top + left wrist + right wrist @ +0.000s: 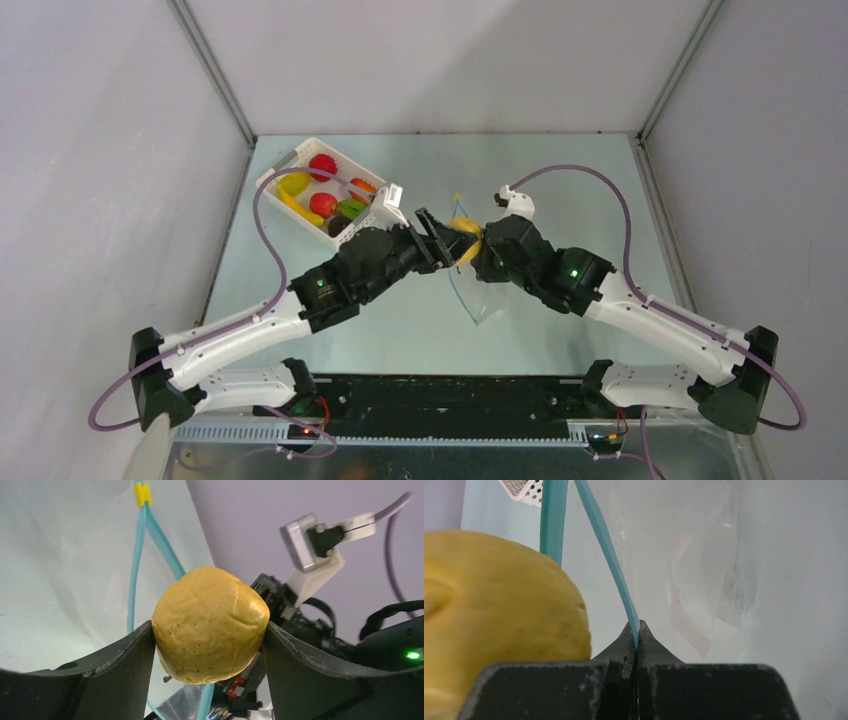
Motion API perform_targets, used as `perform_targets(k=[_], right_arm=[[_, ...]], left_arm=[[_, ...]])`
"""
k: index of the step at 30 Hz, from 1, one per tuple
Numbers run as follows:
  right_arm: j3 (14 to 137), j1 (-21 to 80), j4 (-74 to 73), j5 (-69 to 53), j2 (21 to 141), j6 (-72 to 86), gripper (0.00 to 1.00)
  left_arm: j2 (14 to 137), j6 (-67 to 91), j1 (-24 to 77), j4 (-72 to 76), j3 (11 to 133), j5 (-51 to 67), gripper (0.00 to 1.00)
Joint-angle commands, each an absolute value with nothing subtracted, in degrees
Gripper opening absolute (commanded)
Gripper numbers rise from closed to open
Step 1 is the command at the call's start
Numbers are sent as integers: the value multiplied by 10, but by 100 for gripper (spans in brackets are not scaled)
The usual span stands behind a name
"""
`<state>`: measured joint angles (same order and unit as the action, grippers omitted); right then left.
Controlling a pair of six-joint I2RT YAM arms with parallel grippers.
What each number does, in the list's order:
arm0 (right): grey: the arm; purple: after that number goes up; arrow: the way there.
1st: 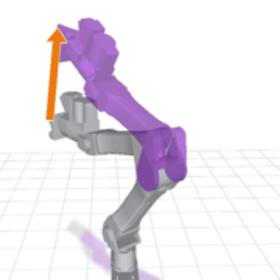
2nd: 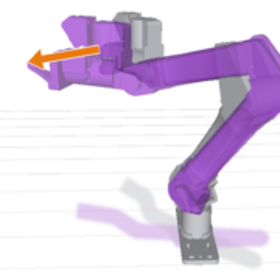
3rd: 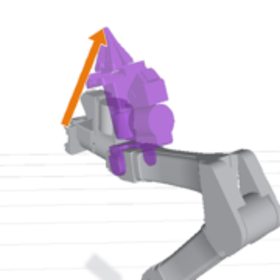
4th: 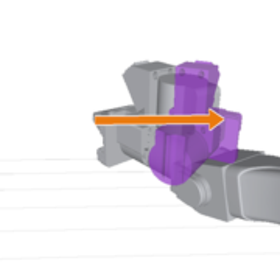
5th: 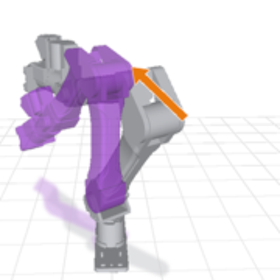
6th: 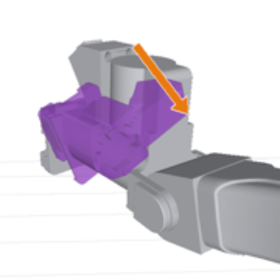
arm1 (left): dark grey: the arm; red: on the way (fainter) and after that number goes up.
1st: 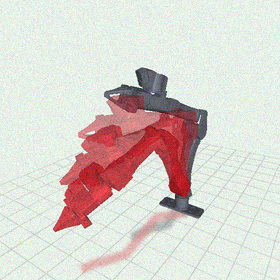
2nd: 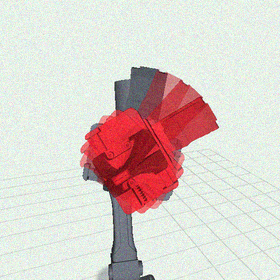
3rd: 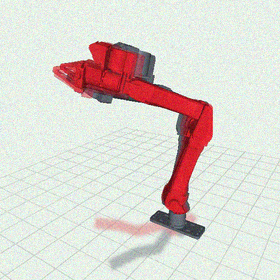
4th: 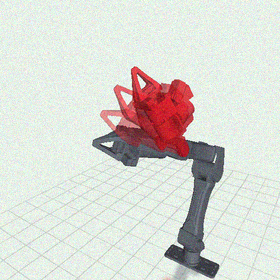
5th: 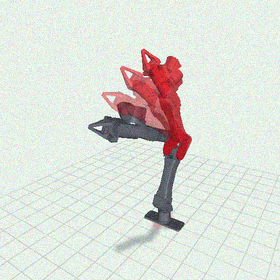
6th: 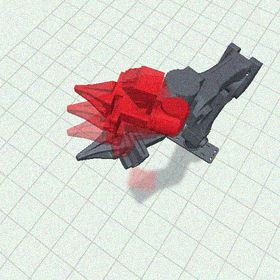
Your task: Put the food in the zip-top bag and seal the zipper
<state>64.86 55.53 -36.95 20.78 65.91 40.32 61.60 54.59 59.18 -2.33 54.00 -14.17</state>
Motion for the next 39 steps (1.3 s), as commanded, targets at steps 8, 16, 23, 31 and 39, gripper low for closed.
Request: perform_targets(k=[8,16,23,31,39], right_arm=[[619,563,-303,218,597,435,0],[614,563,-266,209,568,451,0],[612,564,-276,210,565,460,0],[612,566,-268,200,555,458,0],[613,572,-260,187,549,454,0]], left_arm=[[602,607,621,54,522,-246,47],[616,633,626,61,478,-260,47],[626,612,646,-33,516,-312,46],[678,613,654,-148,578,-322,49],[718,621,653,-232,632,-336,64]])
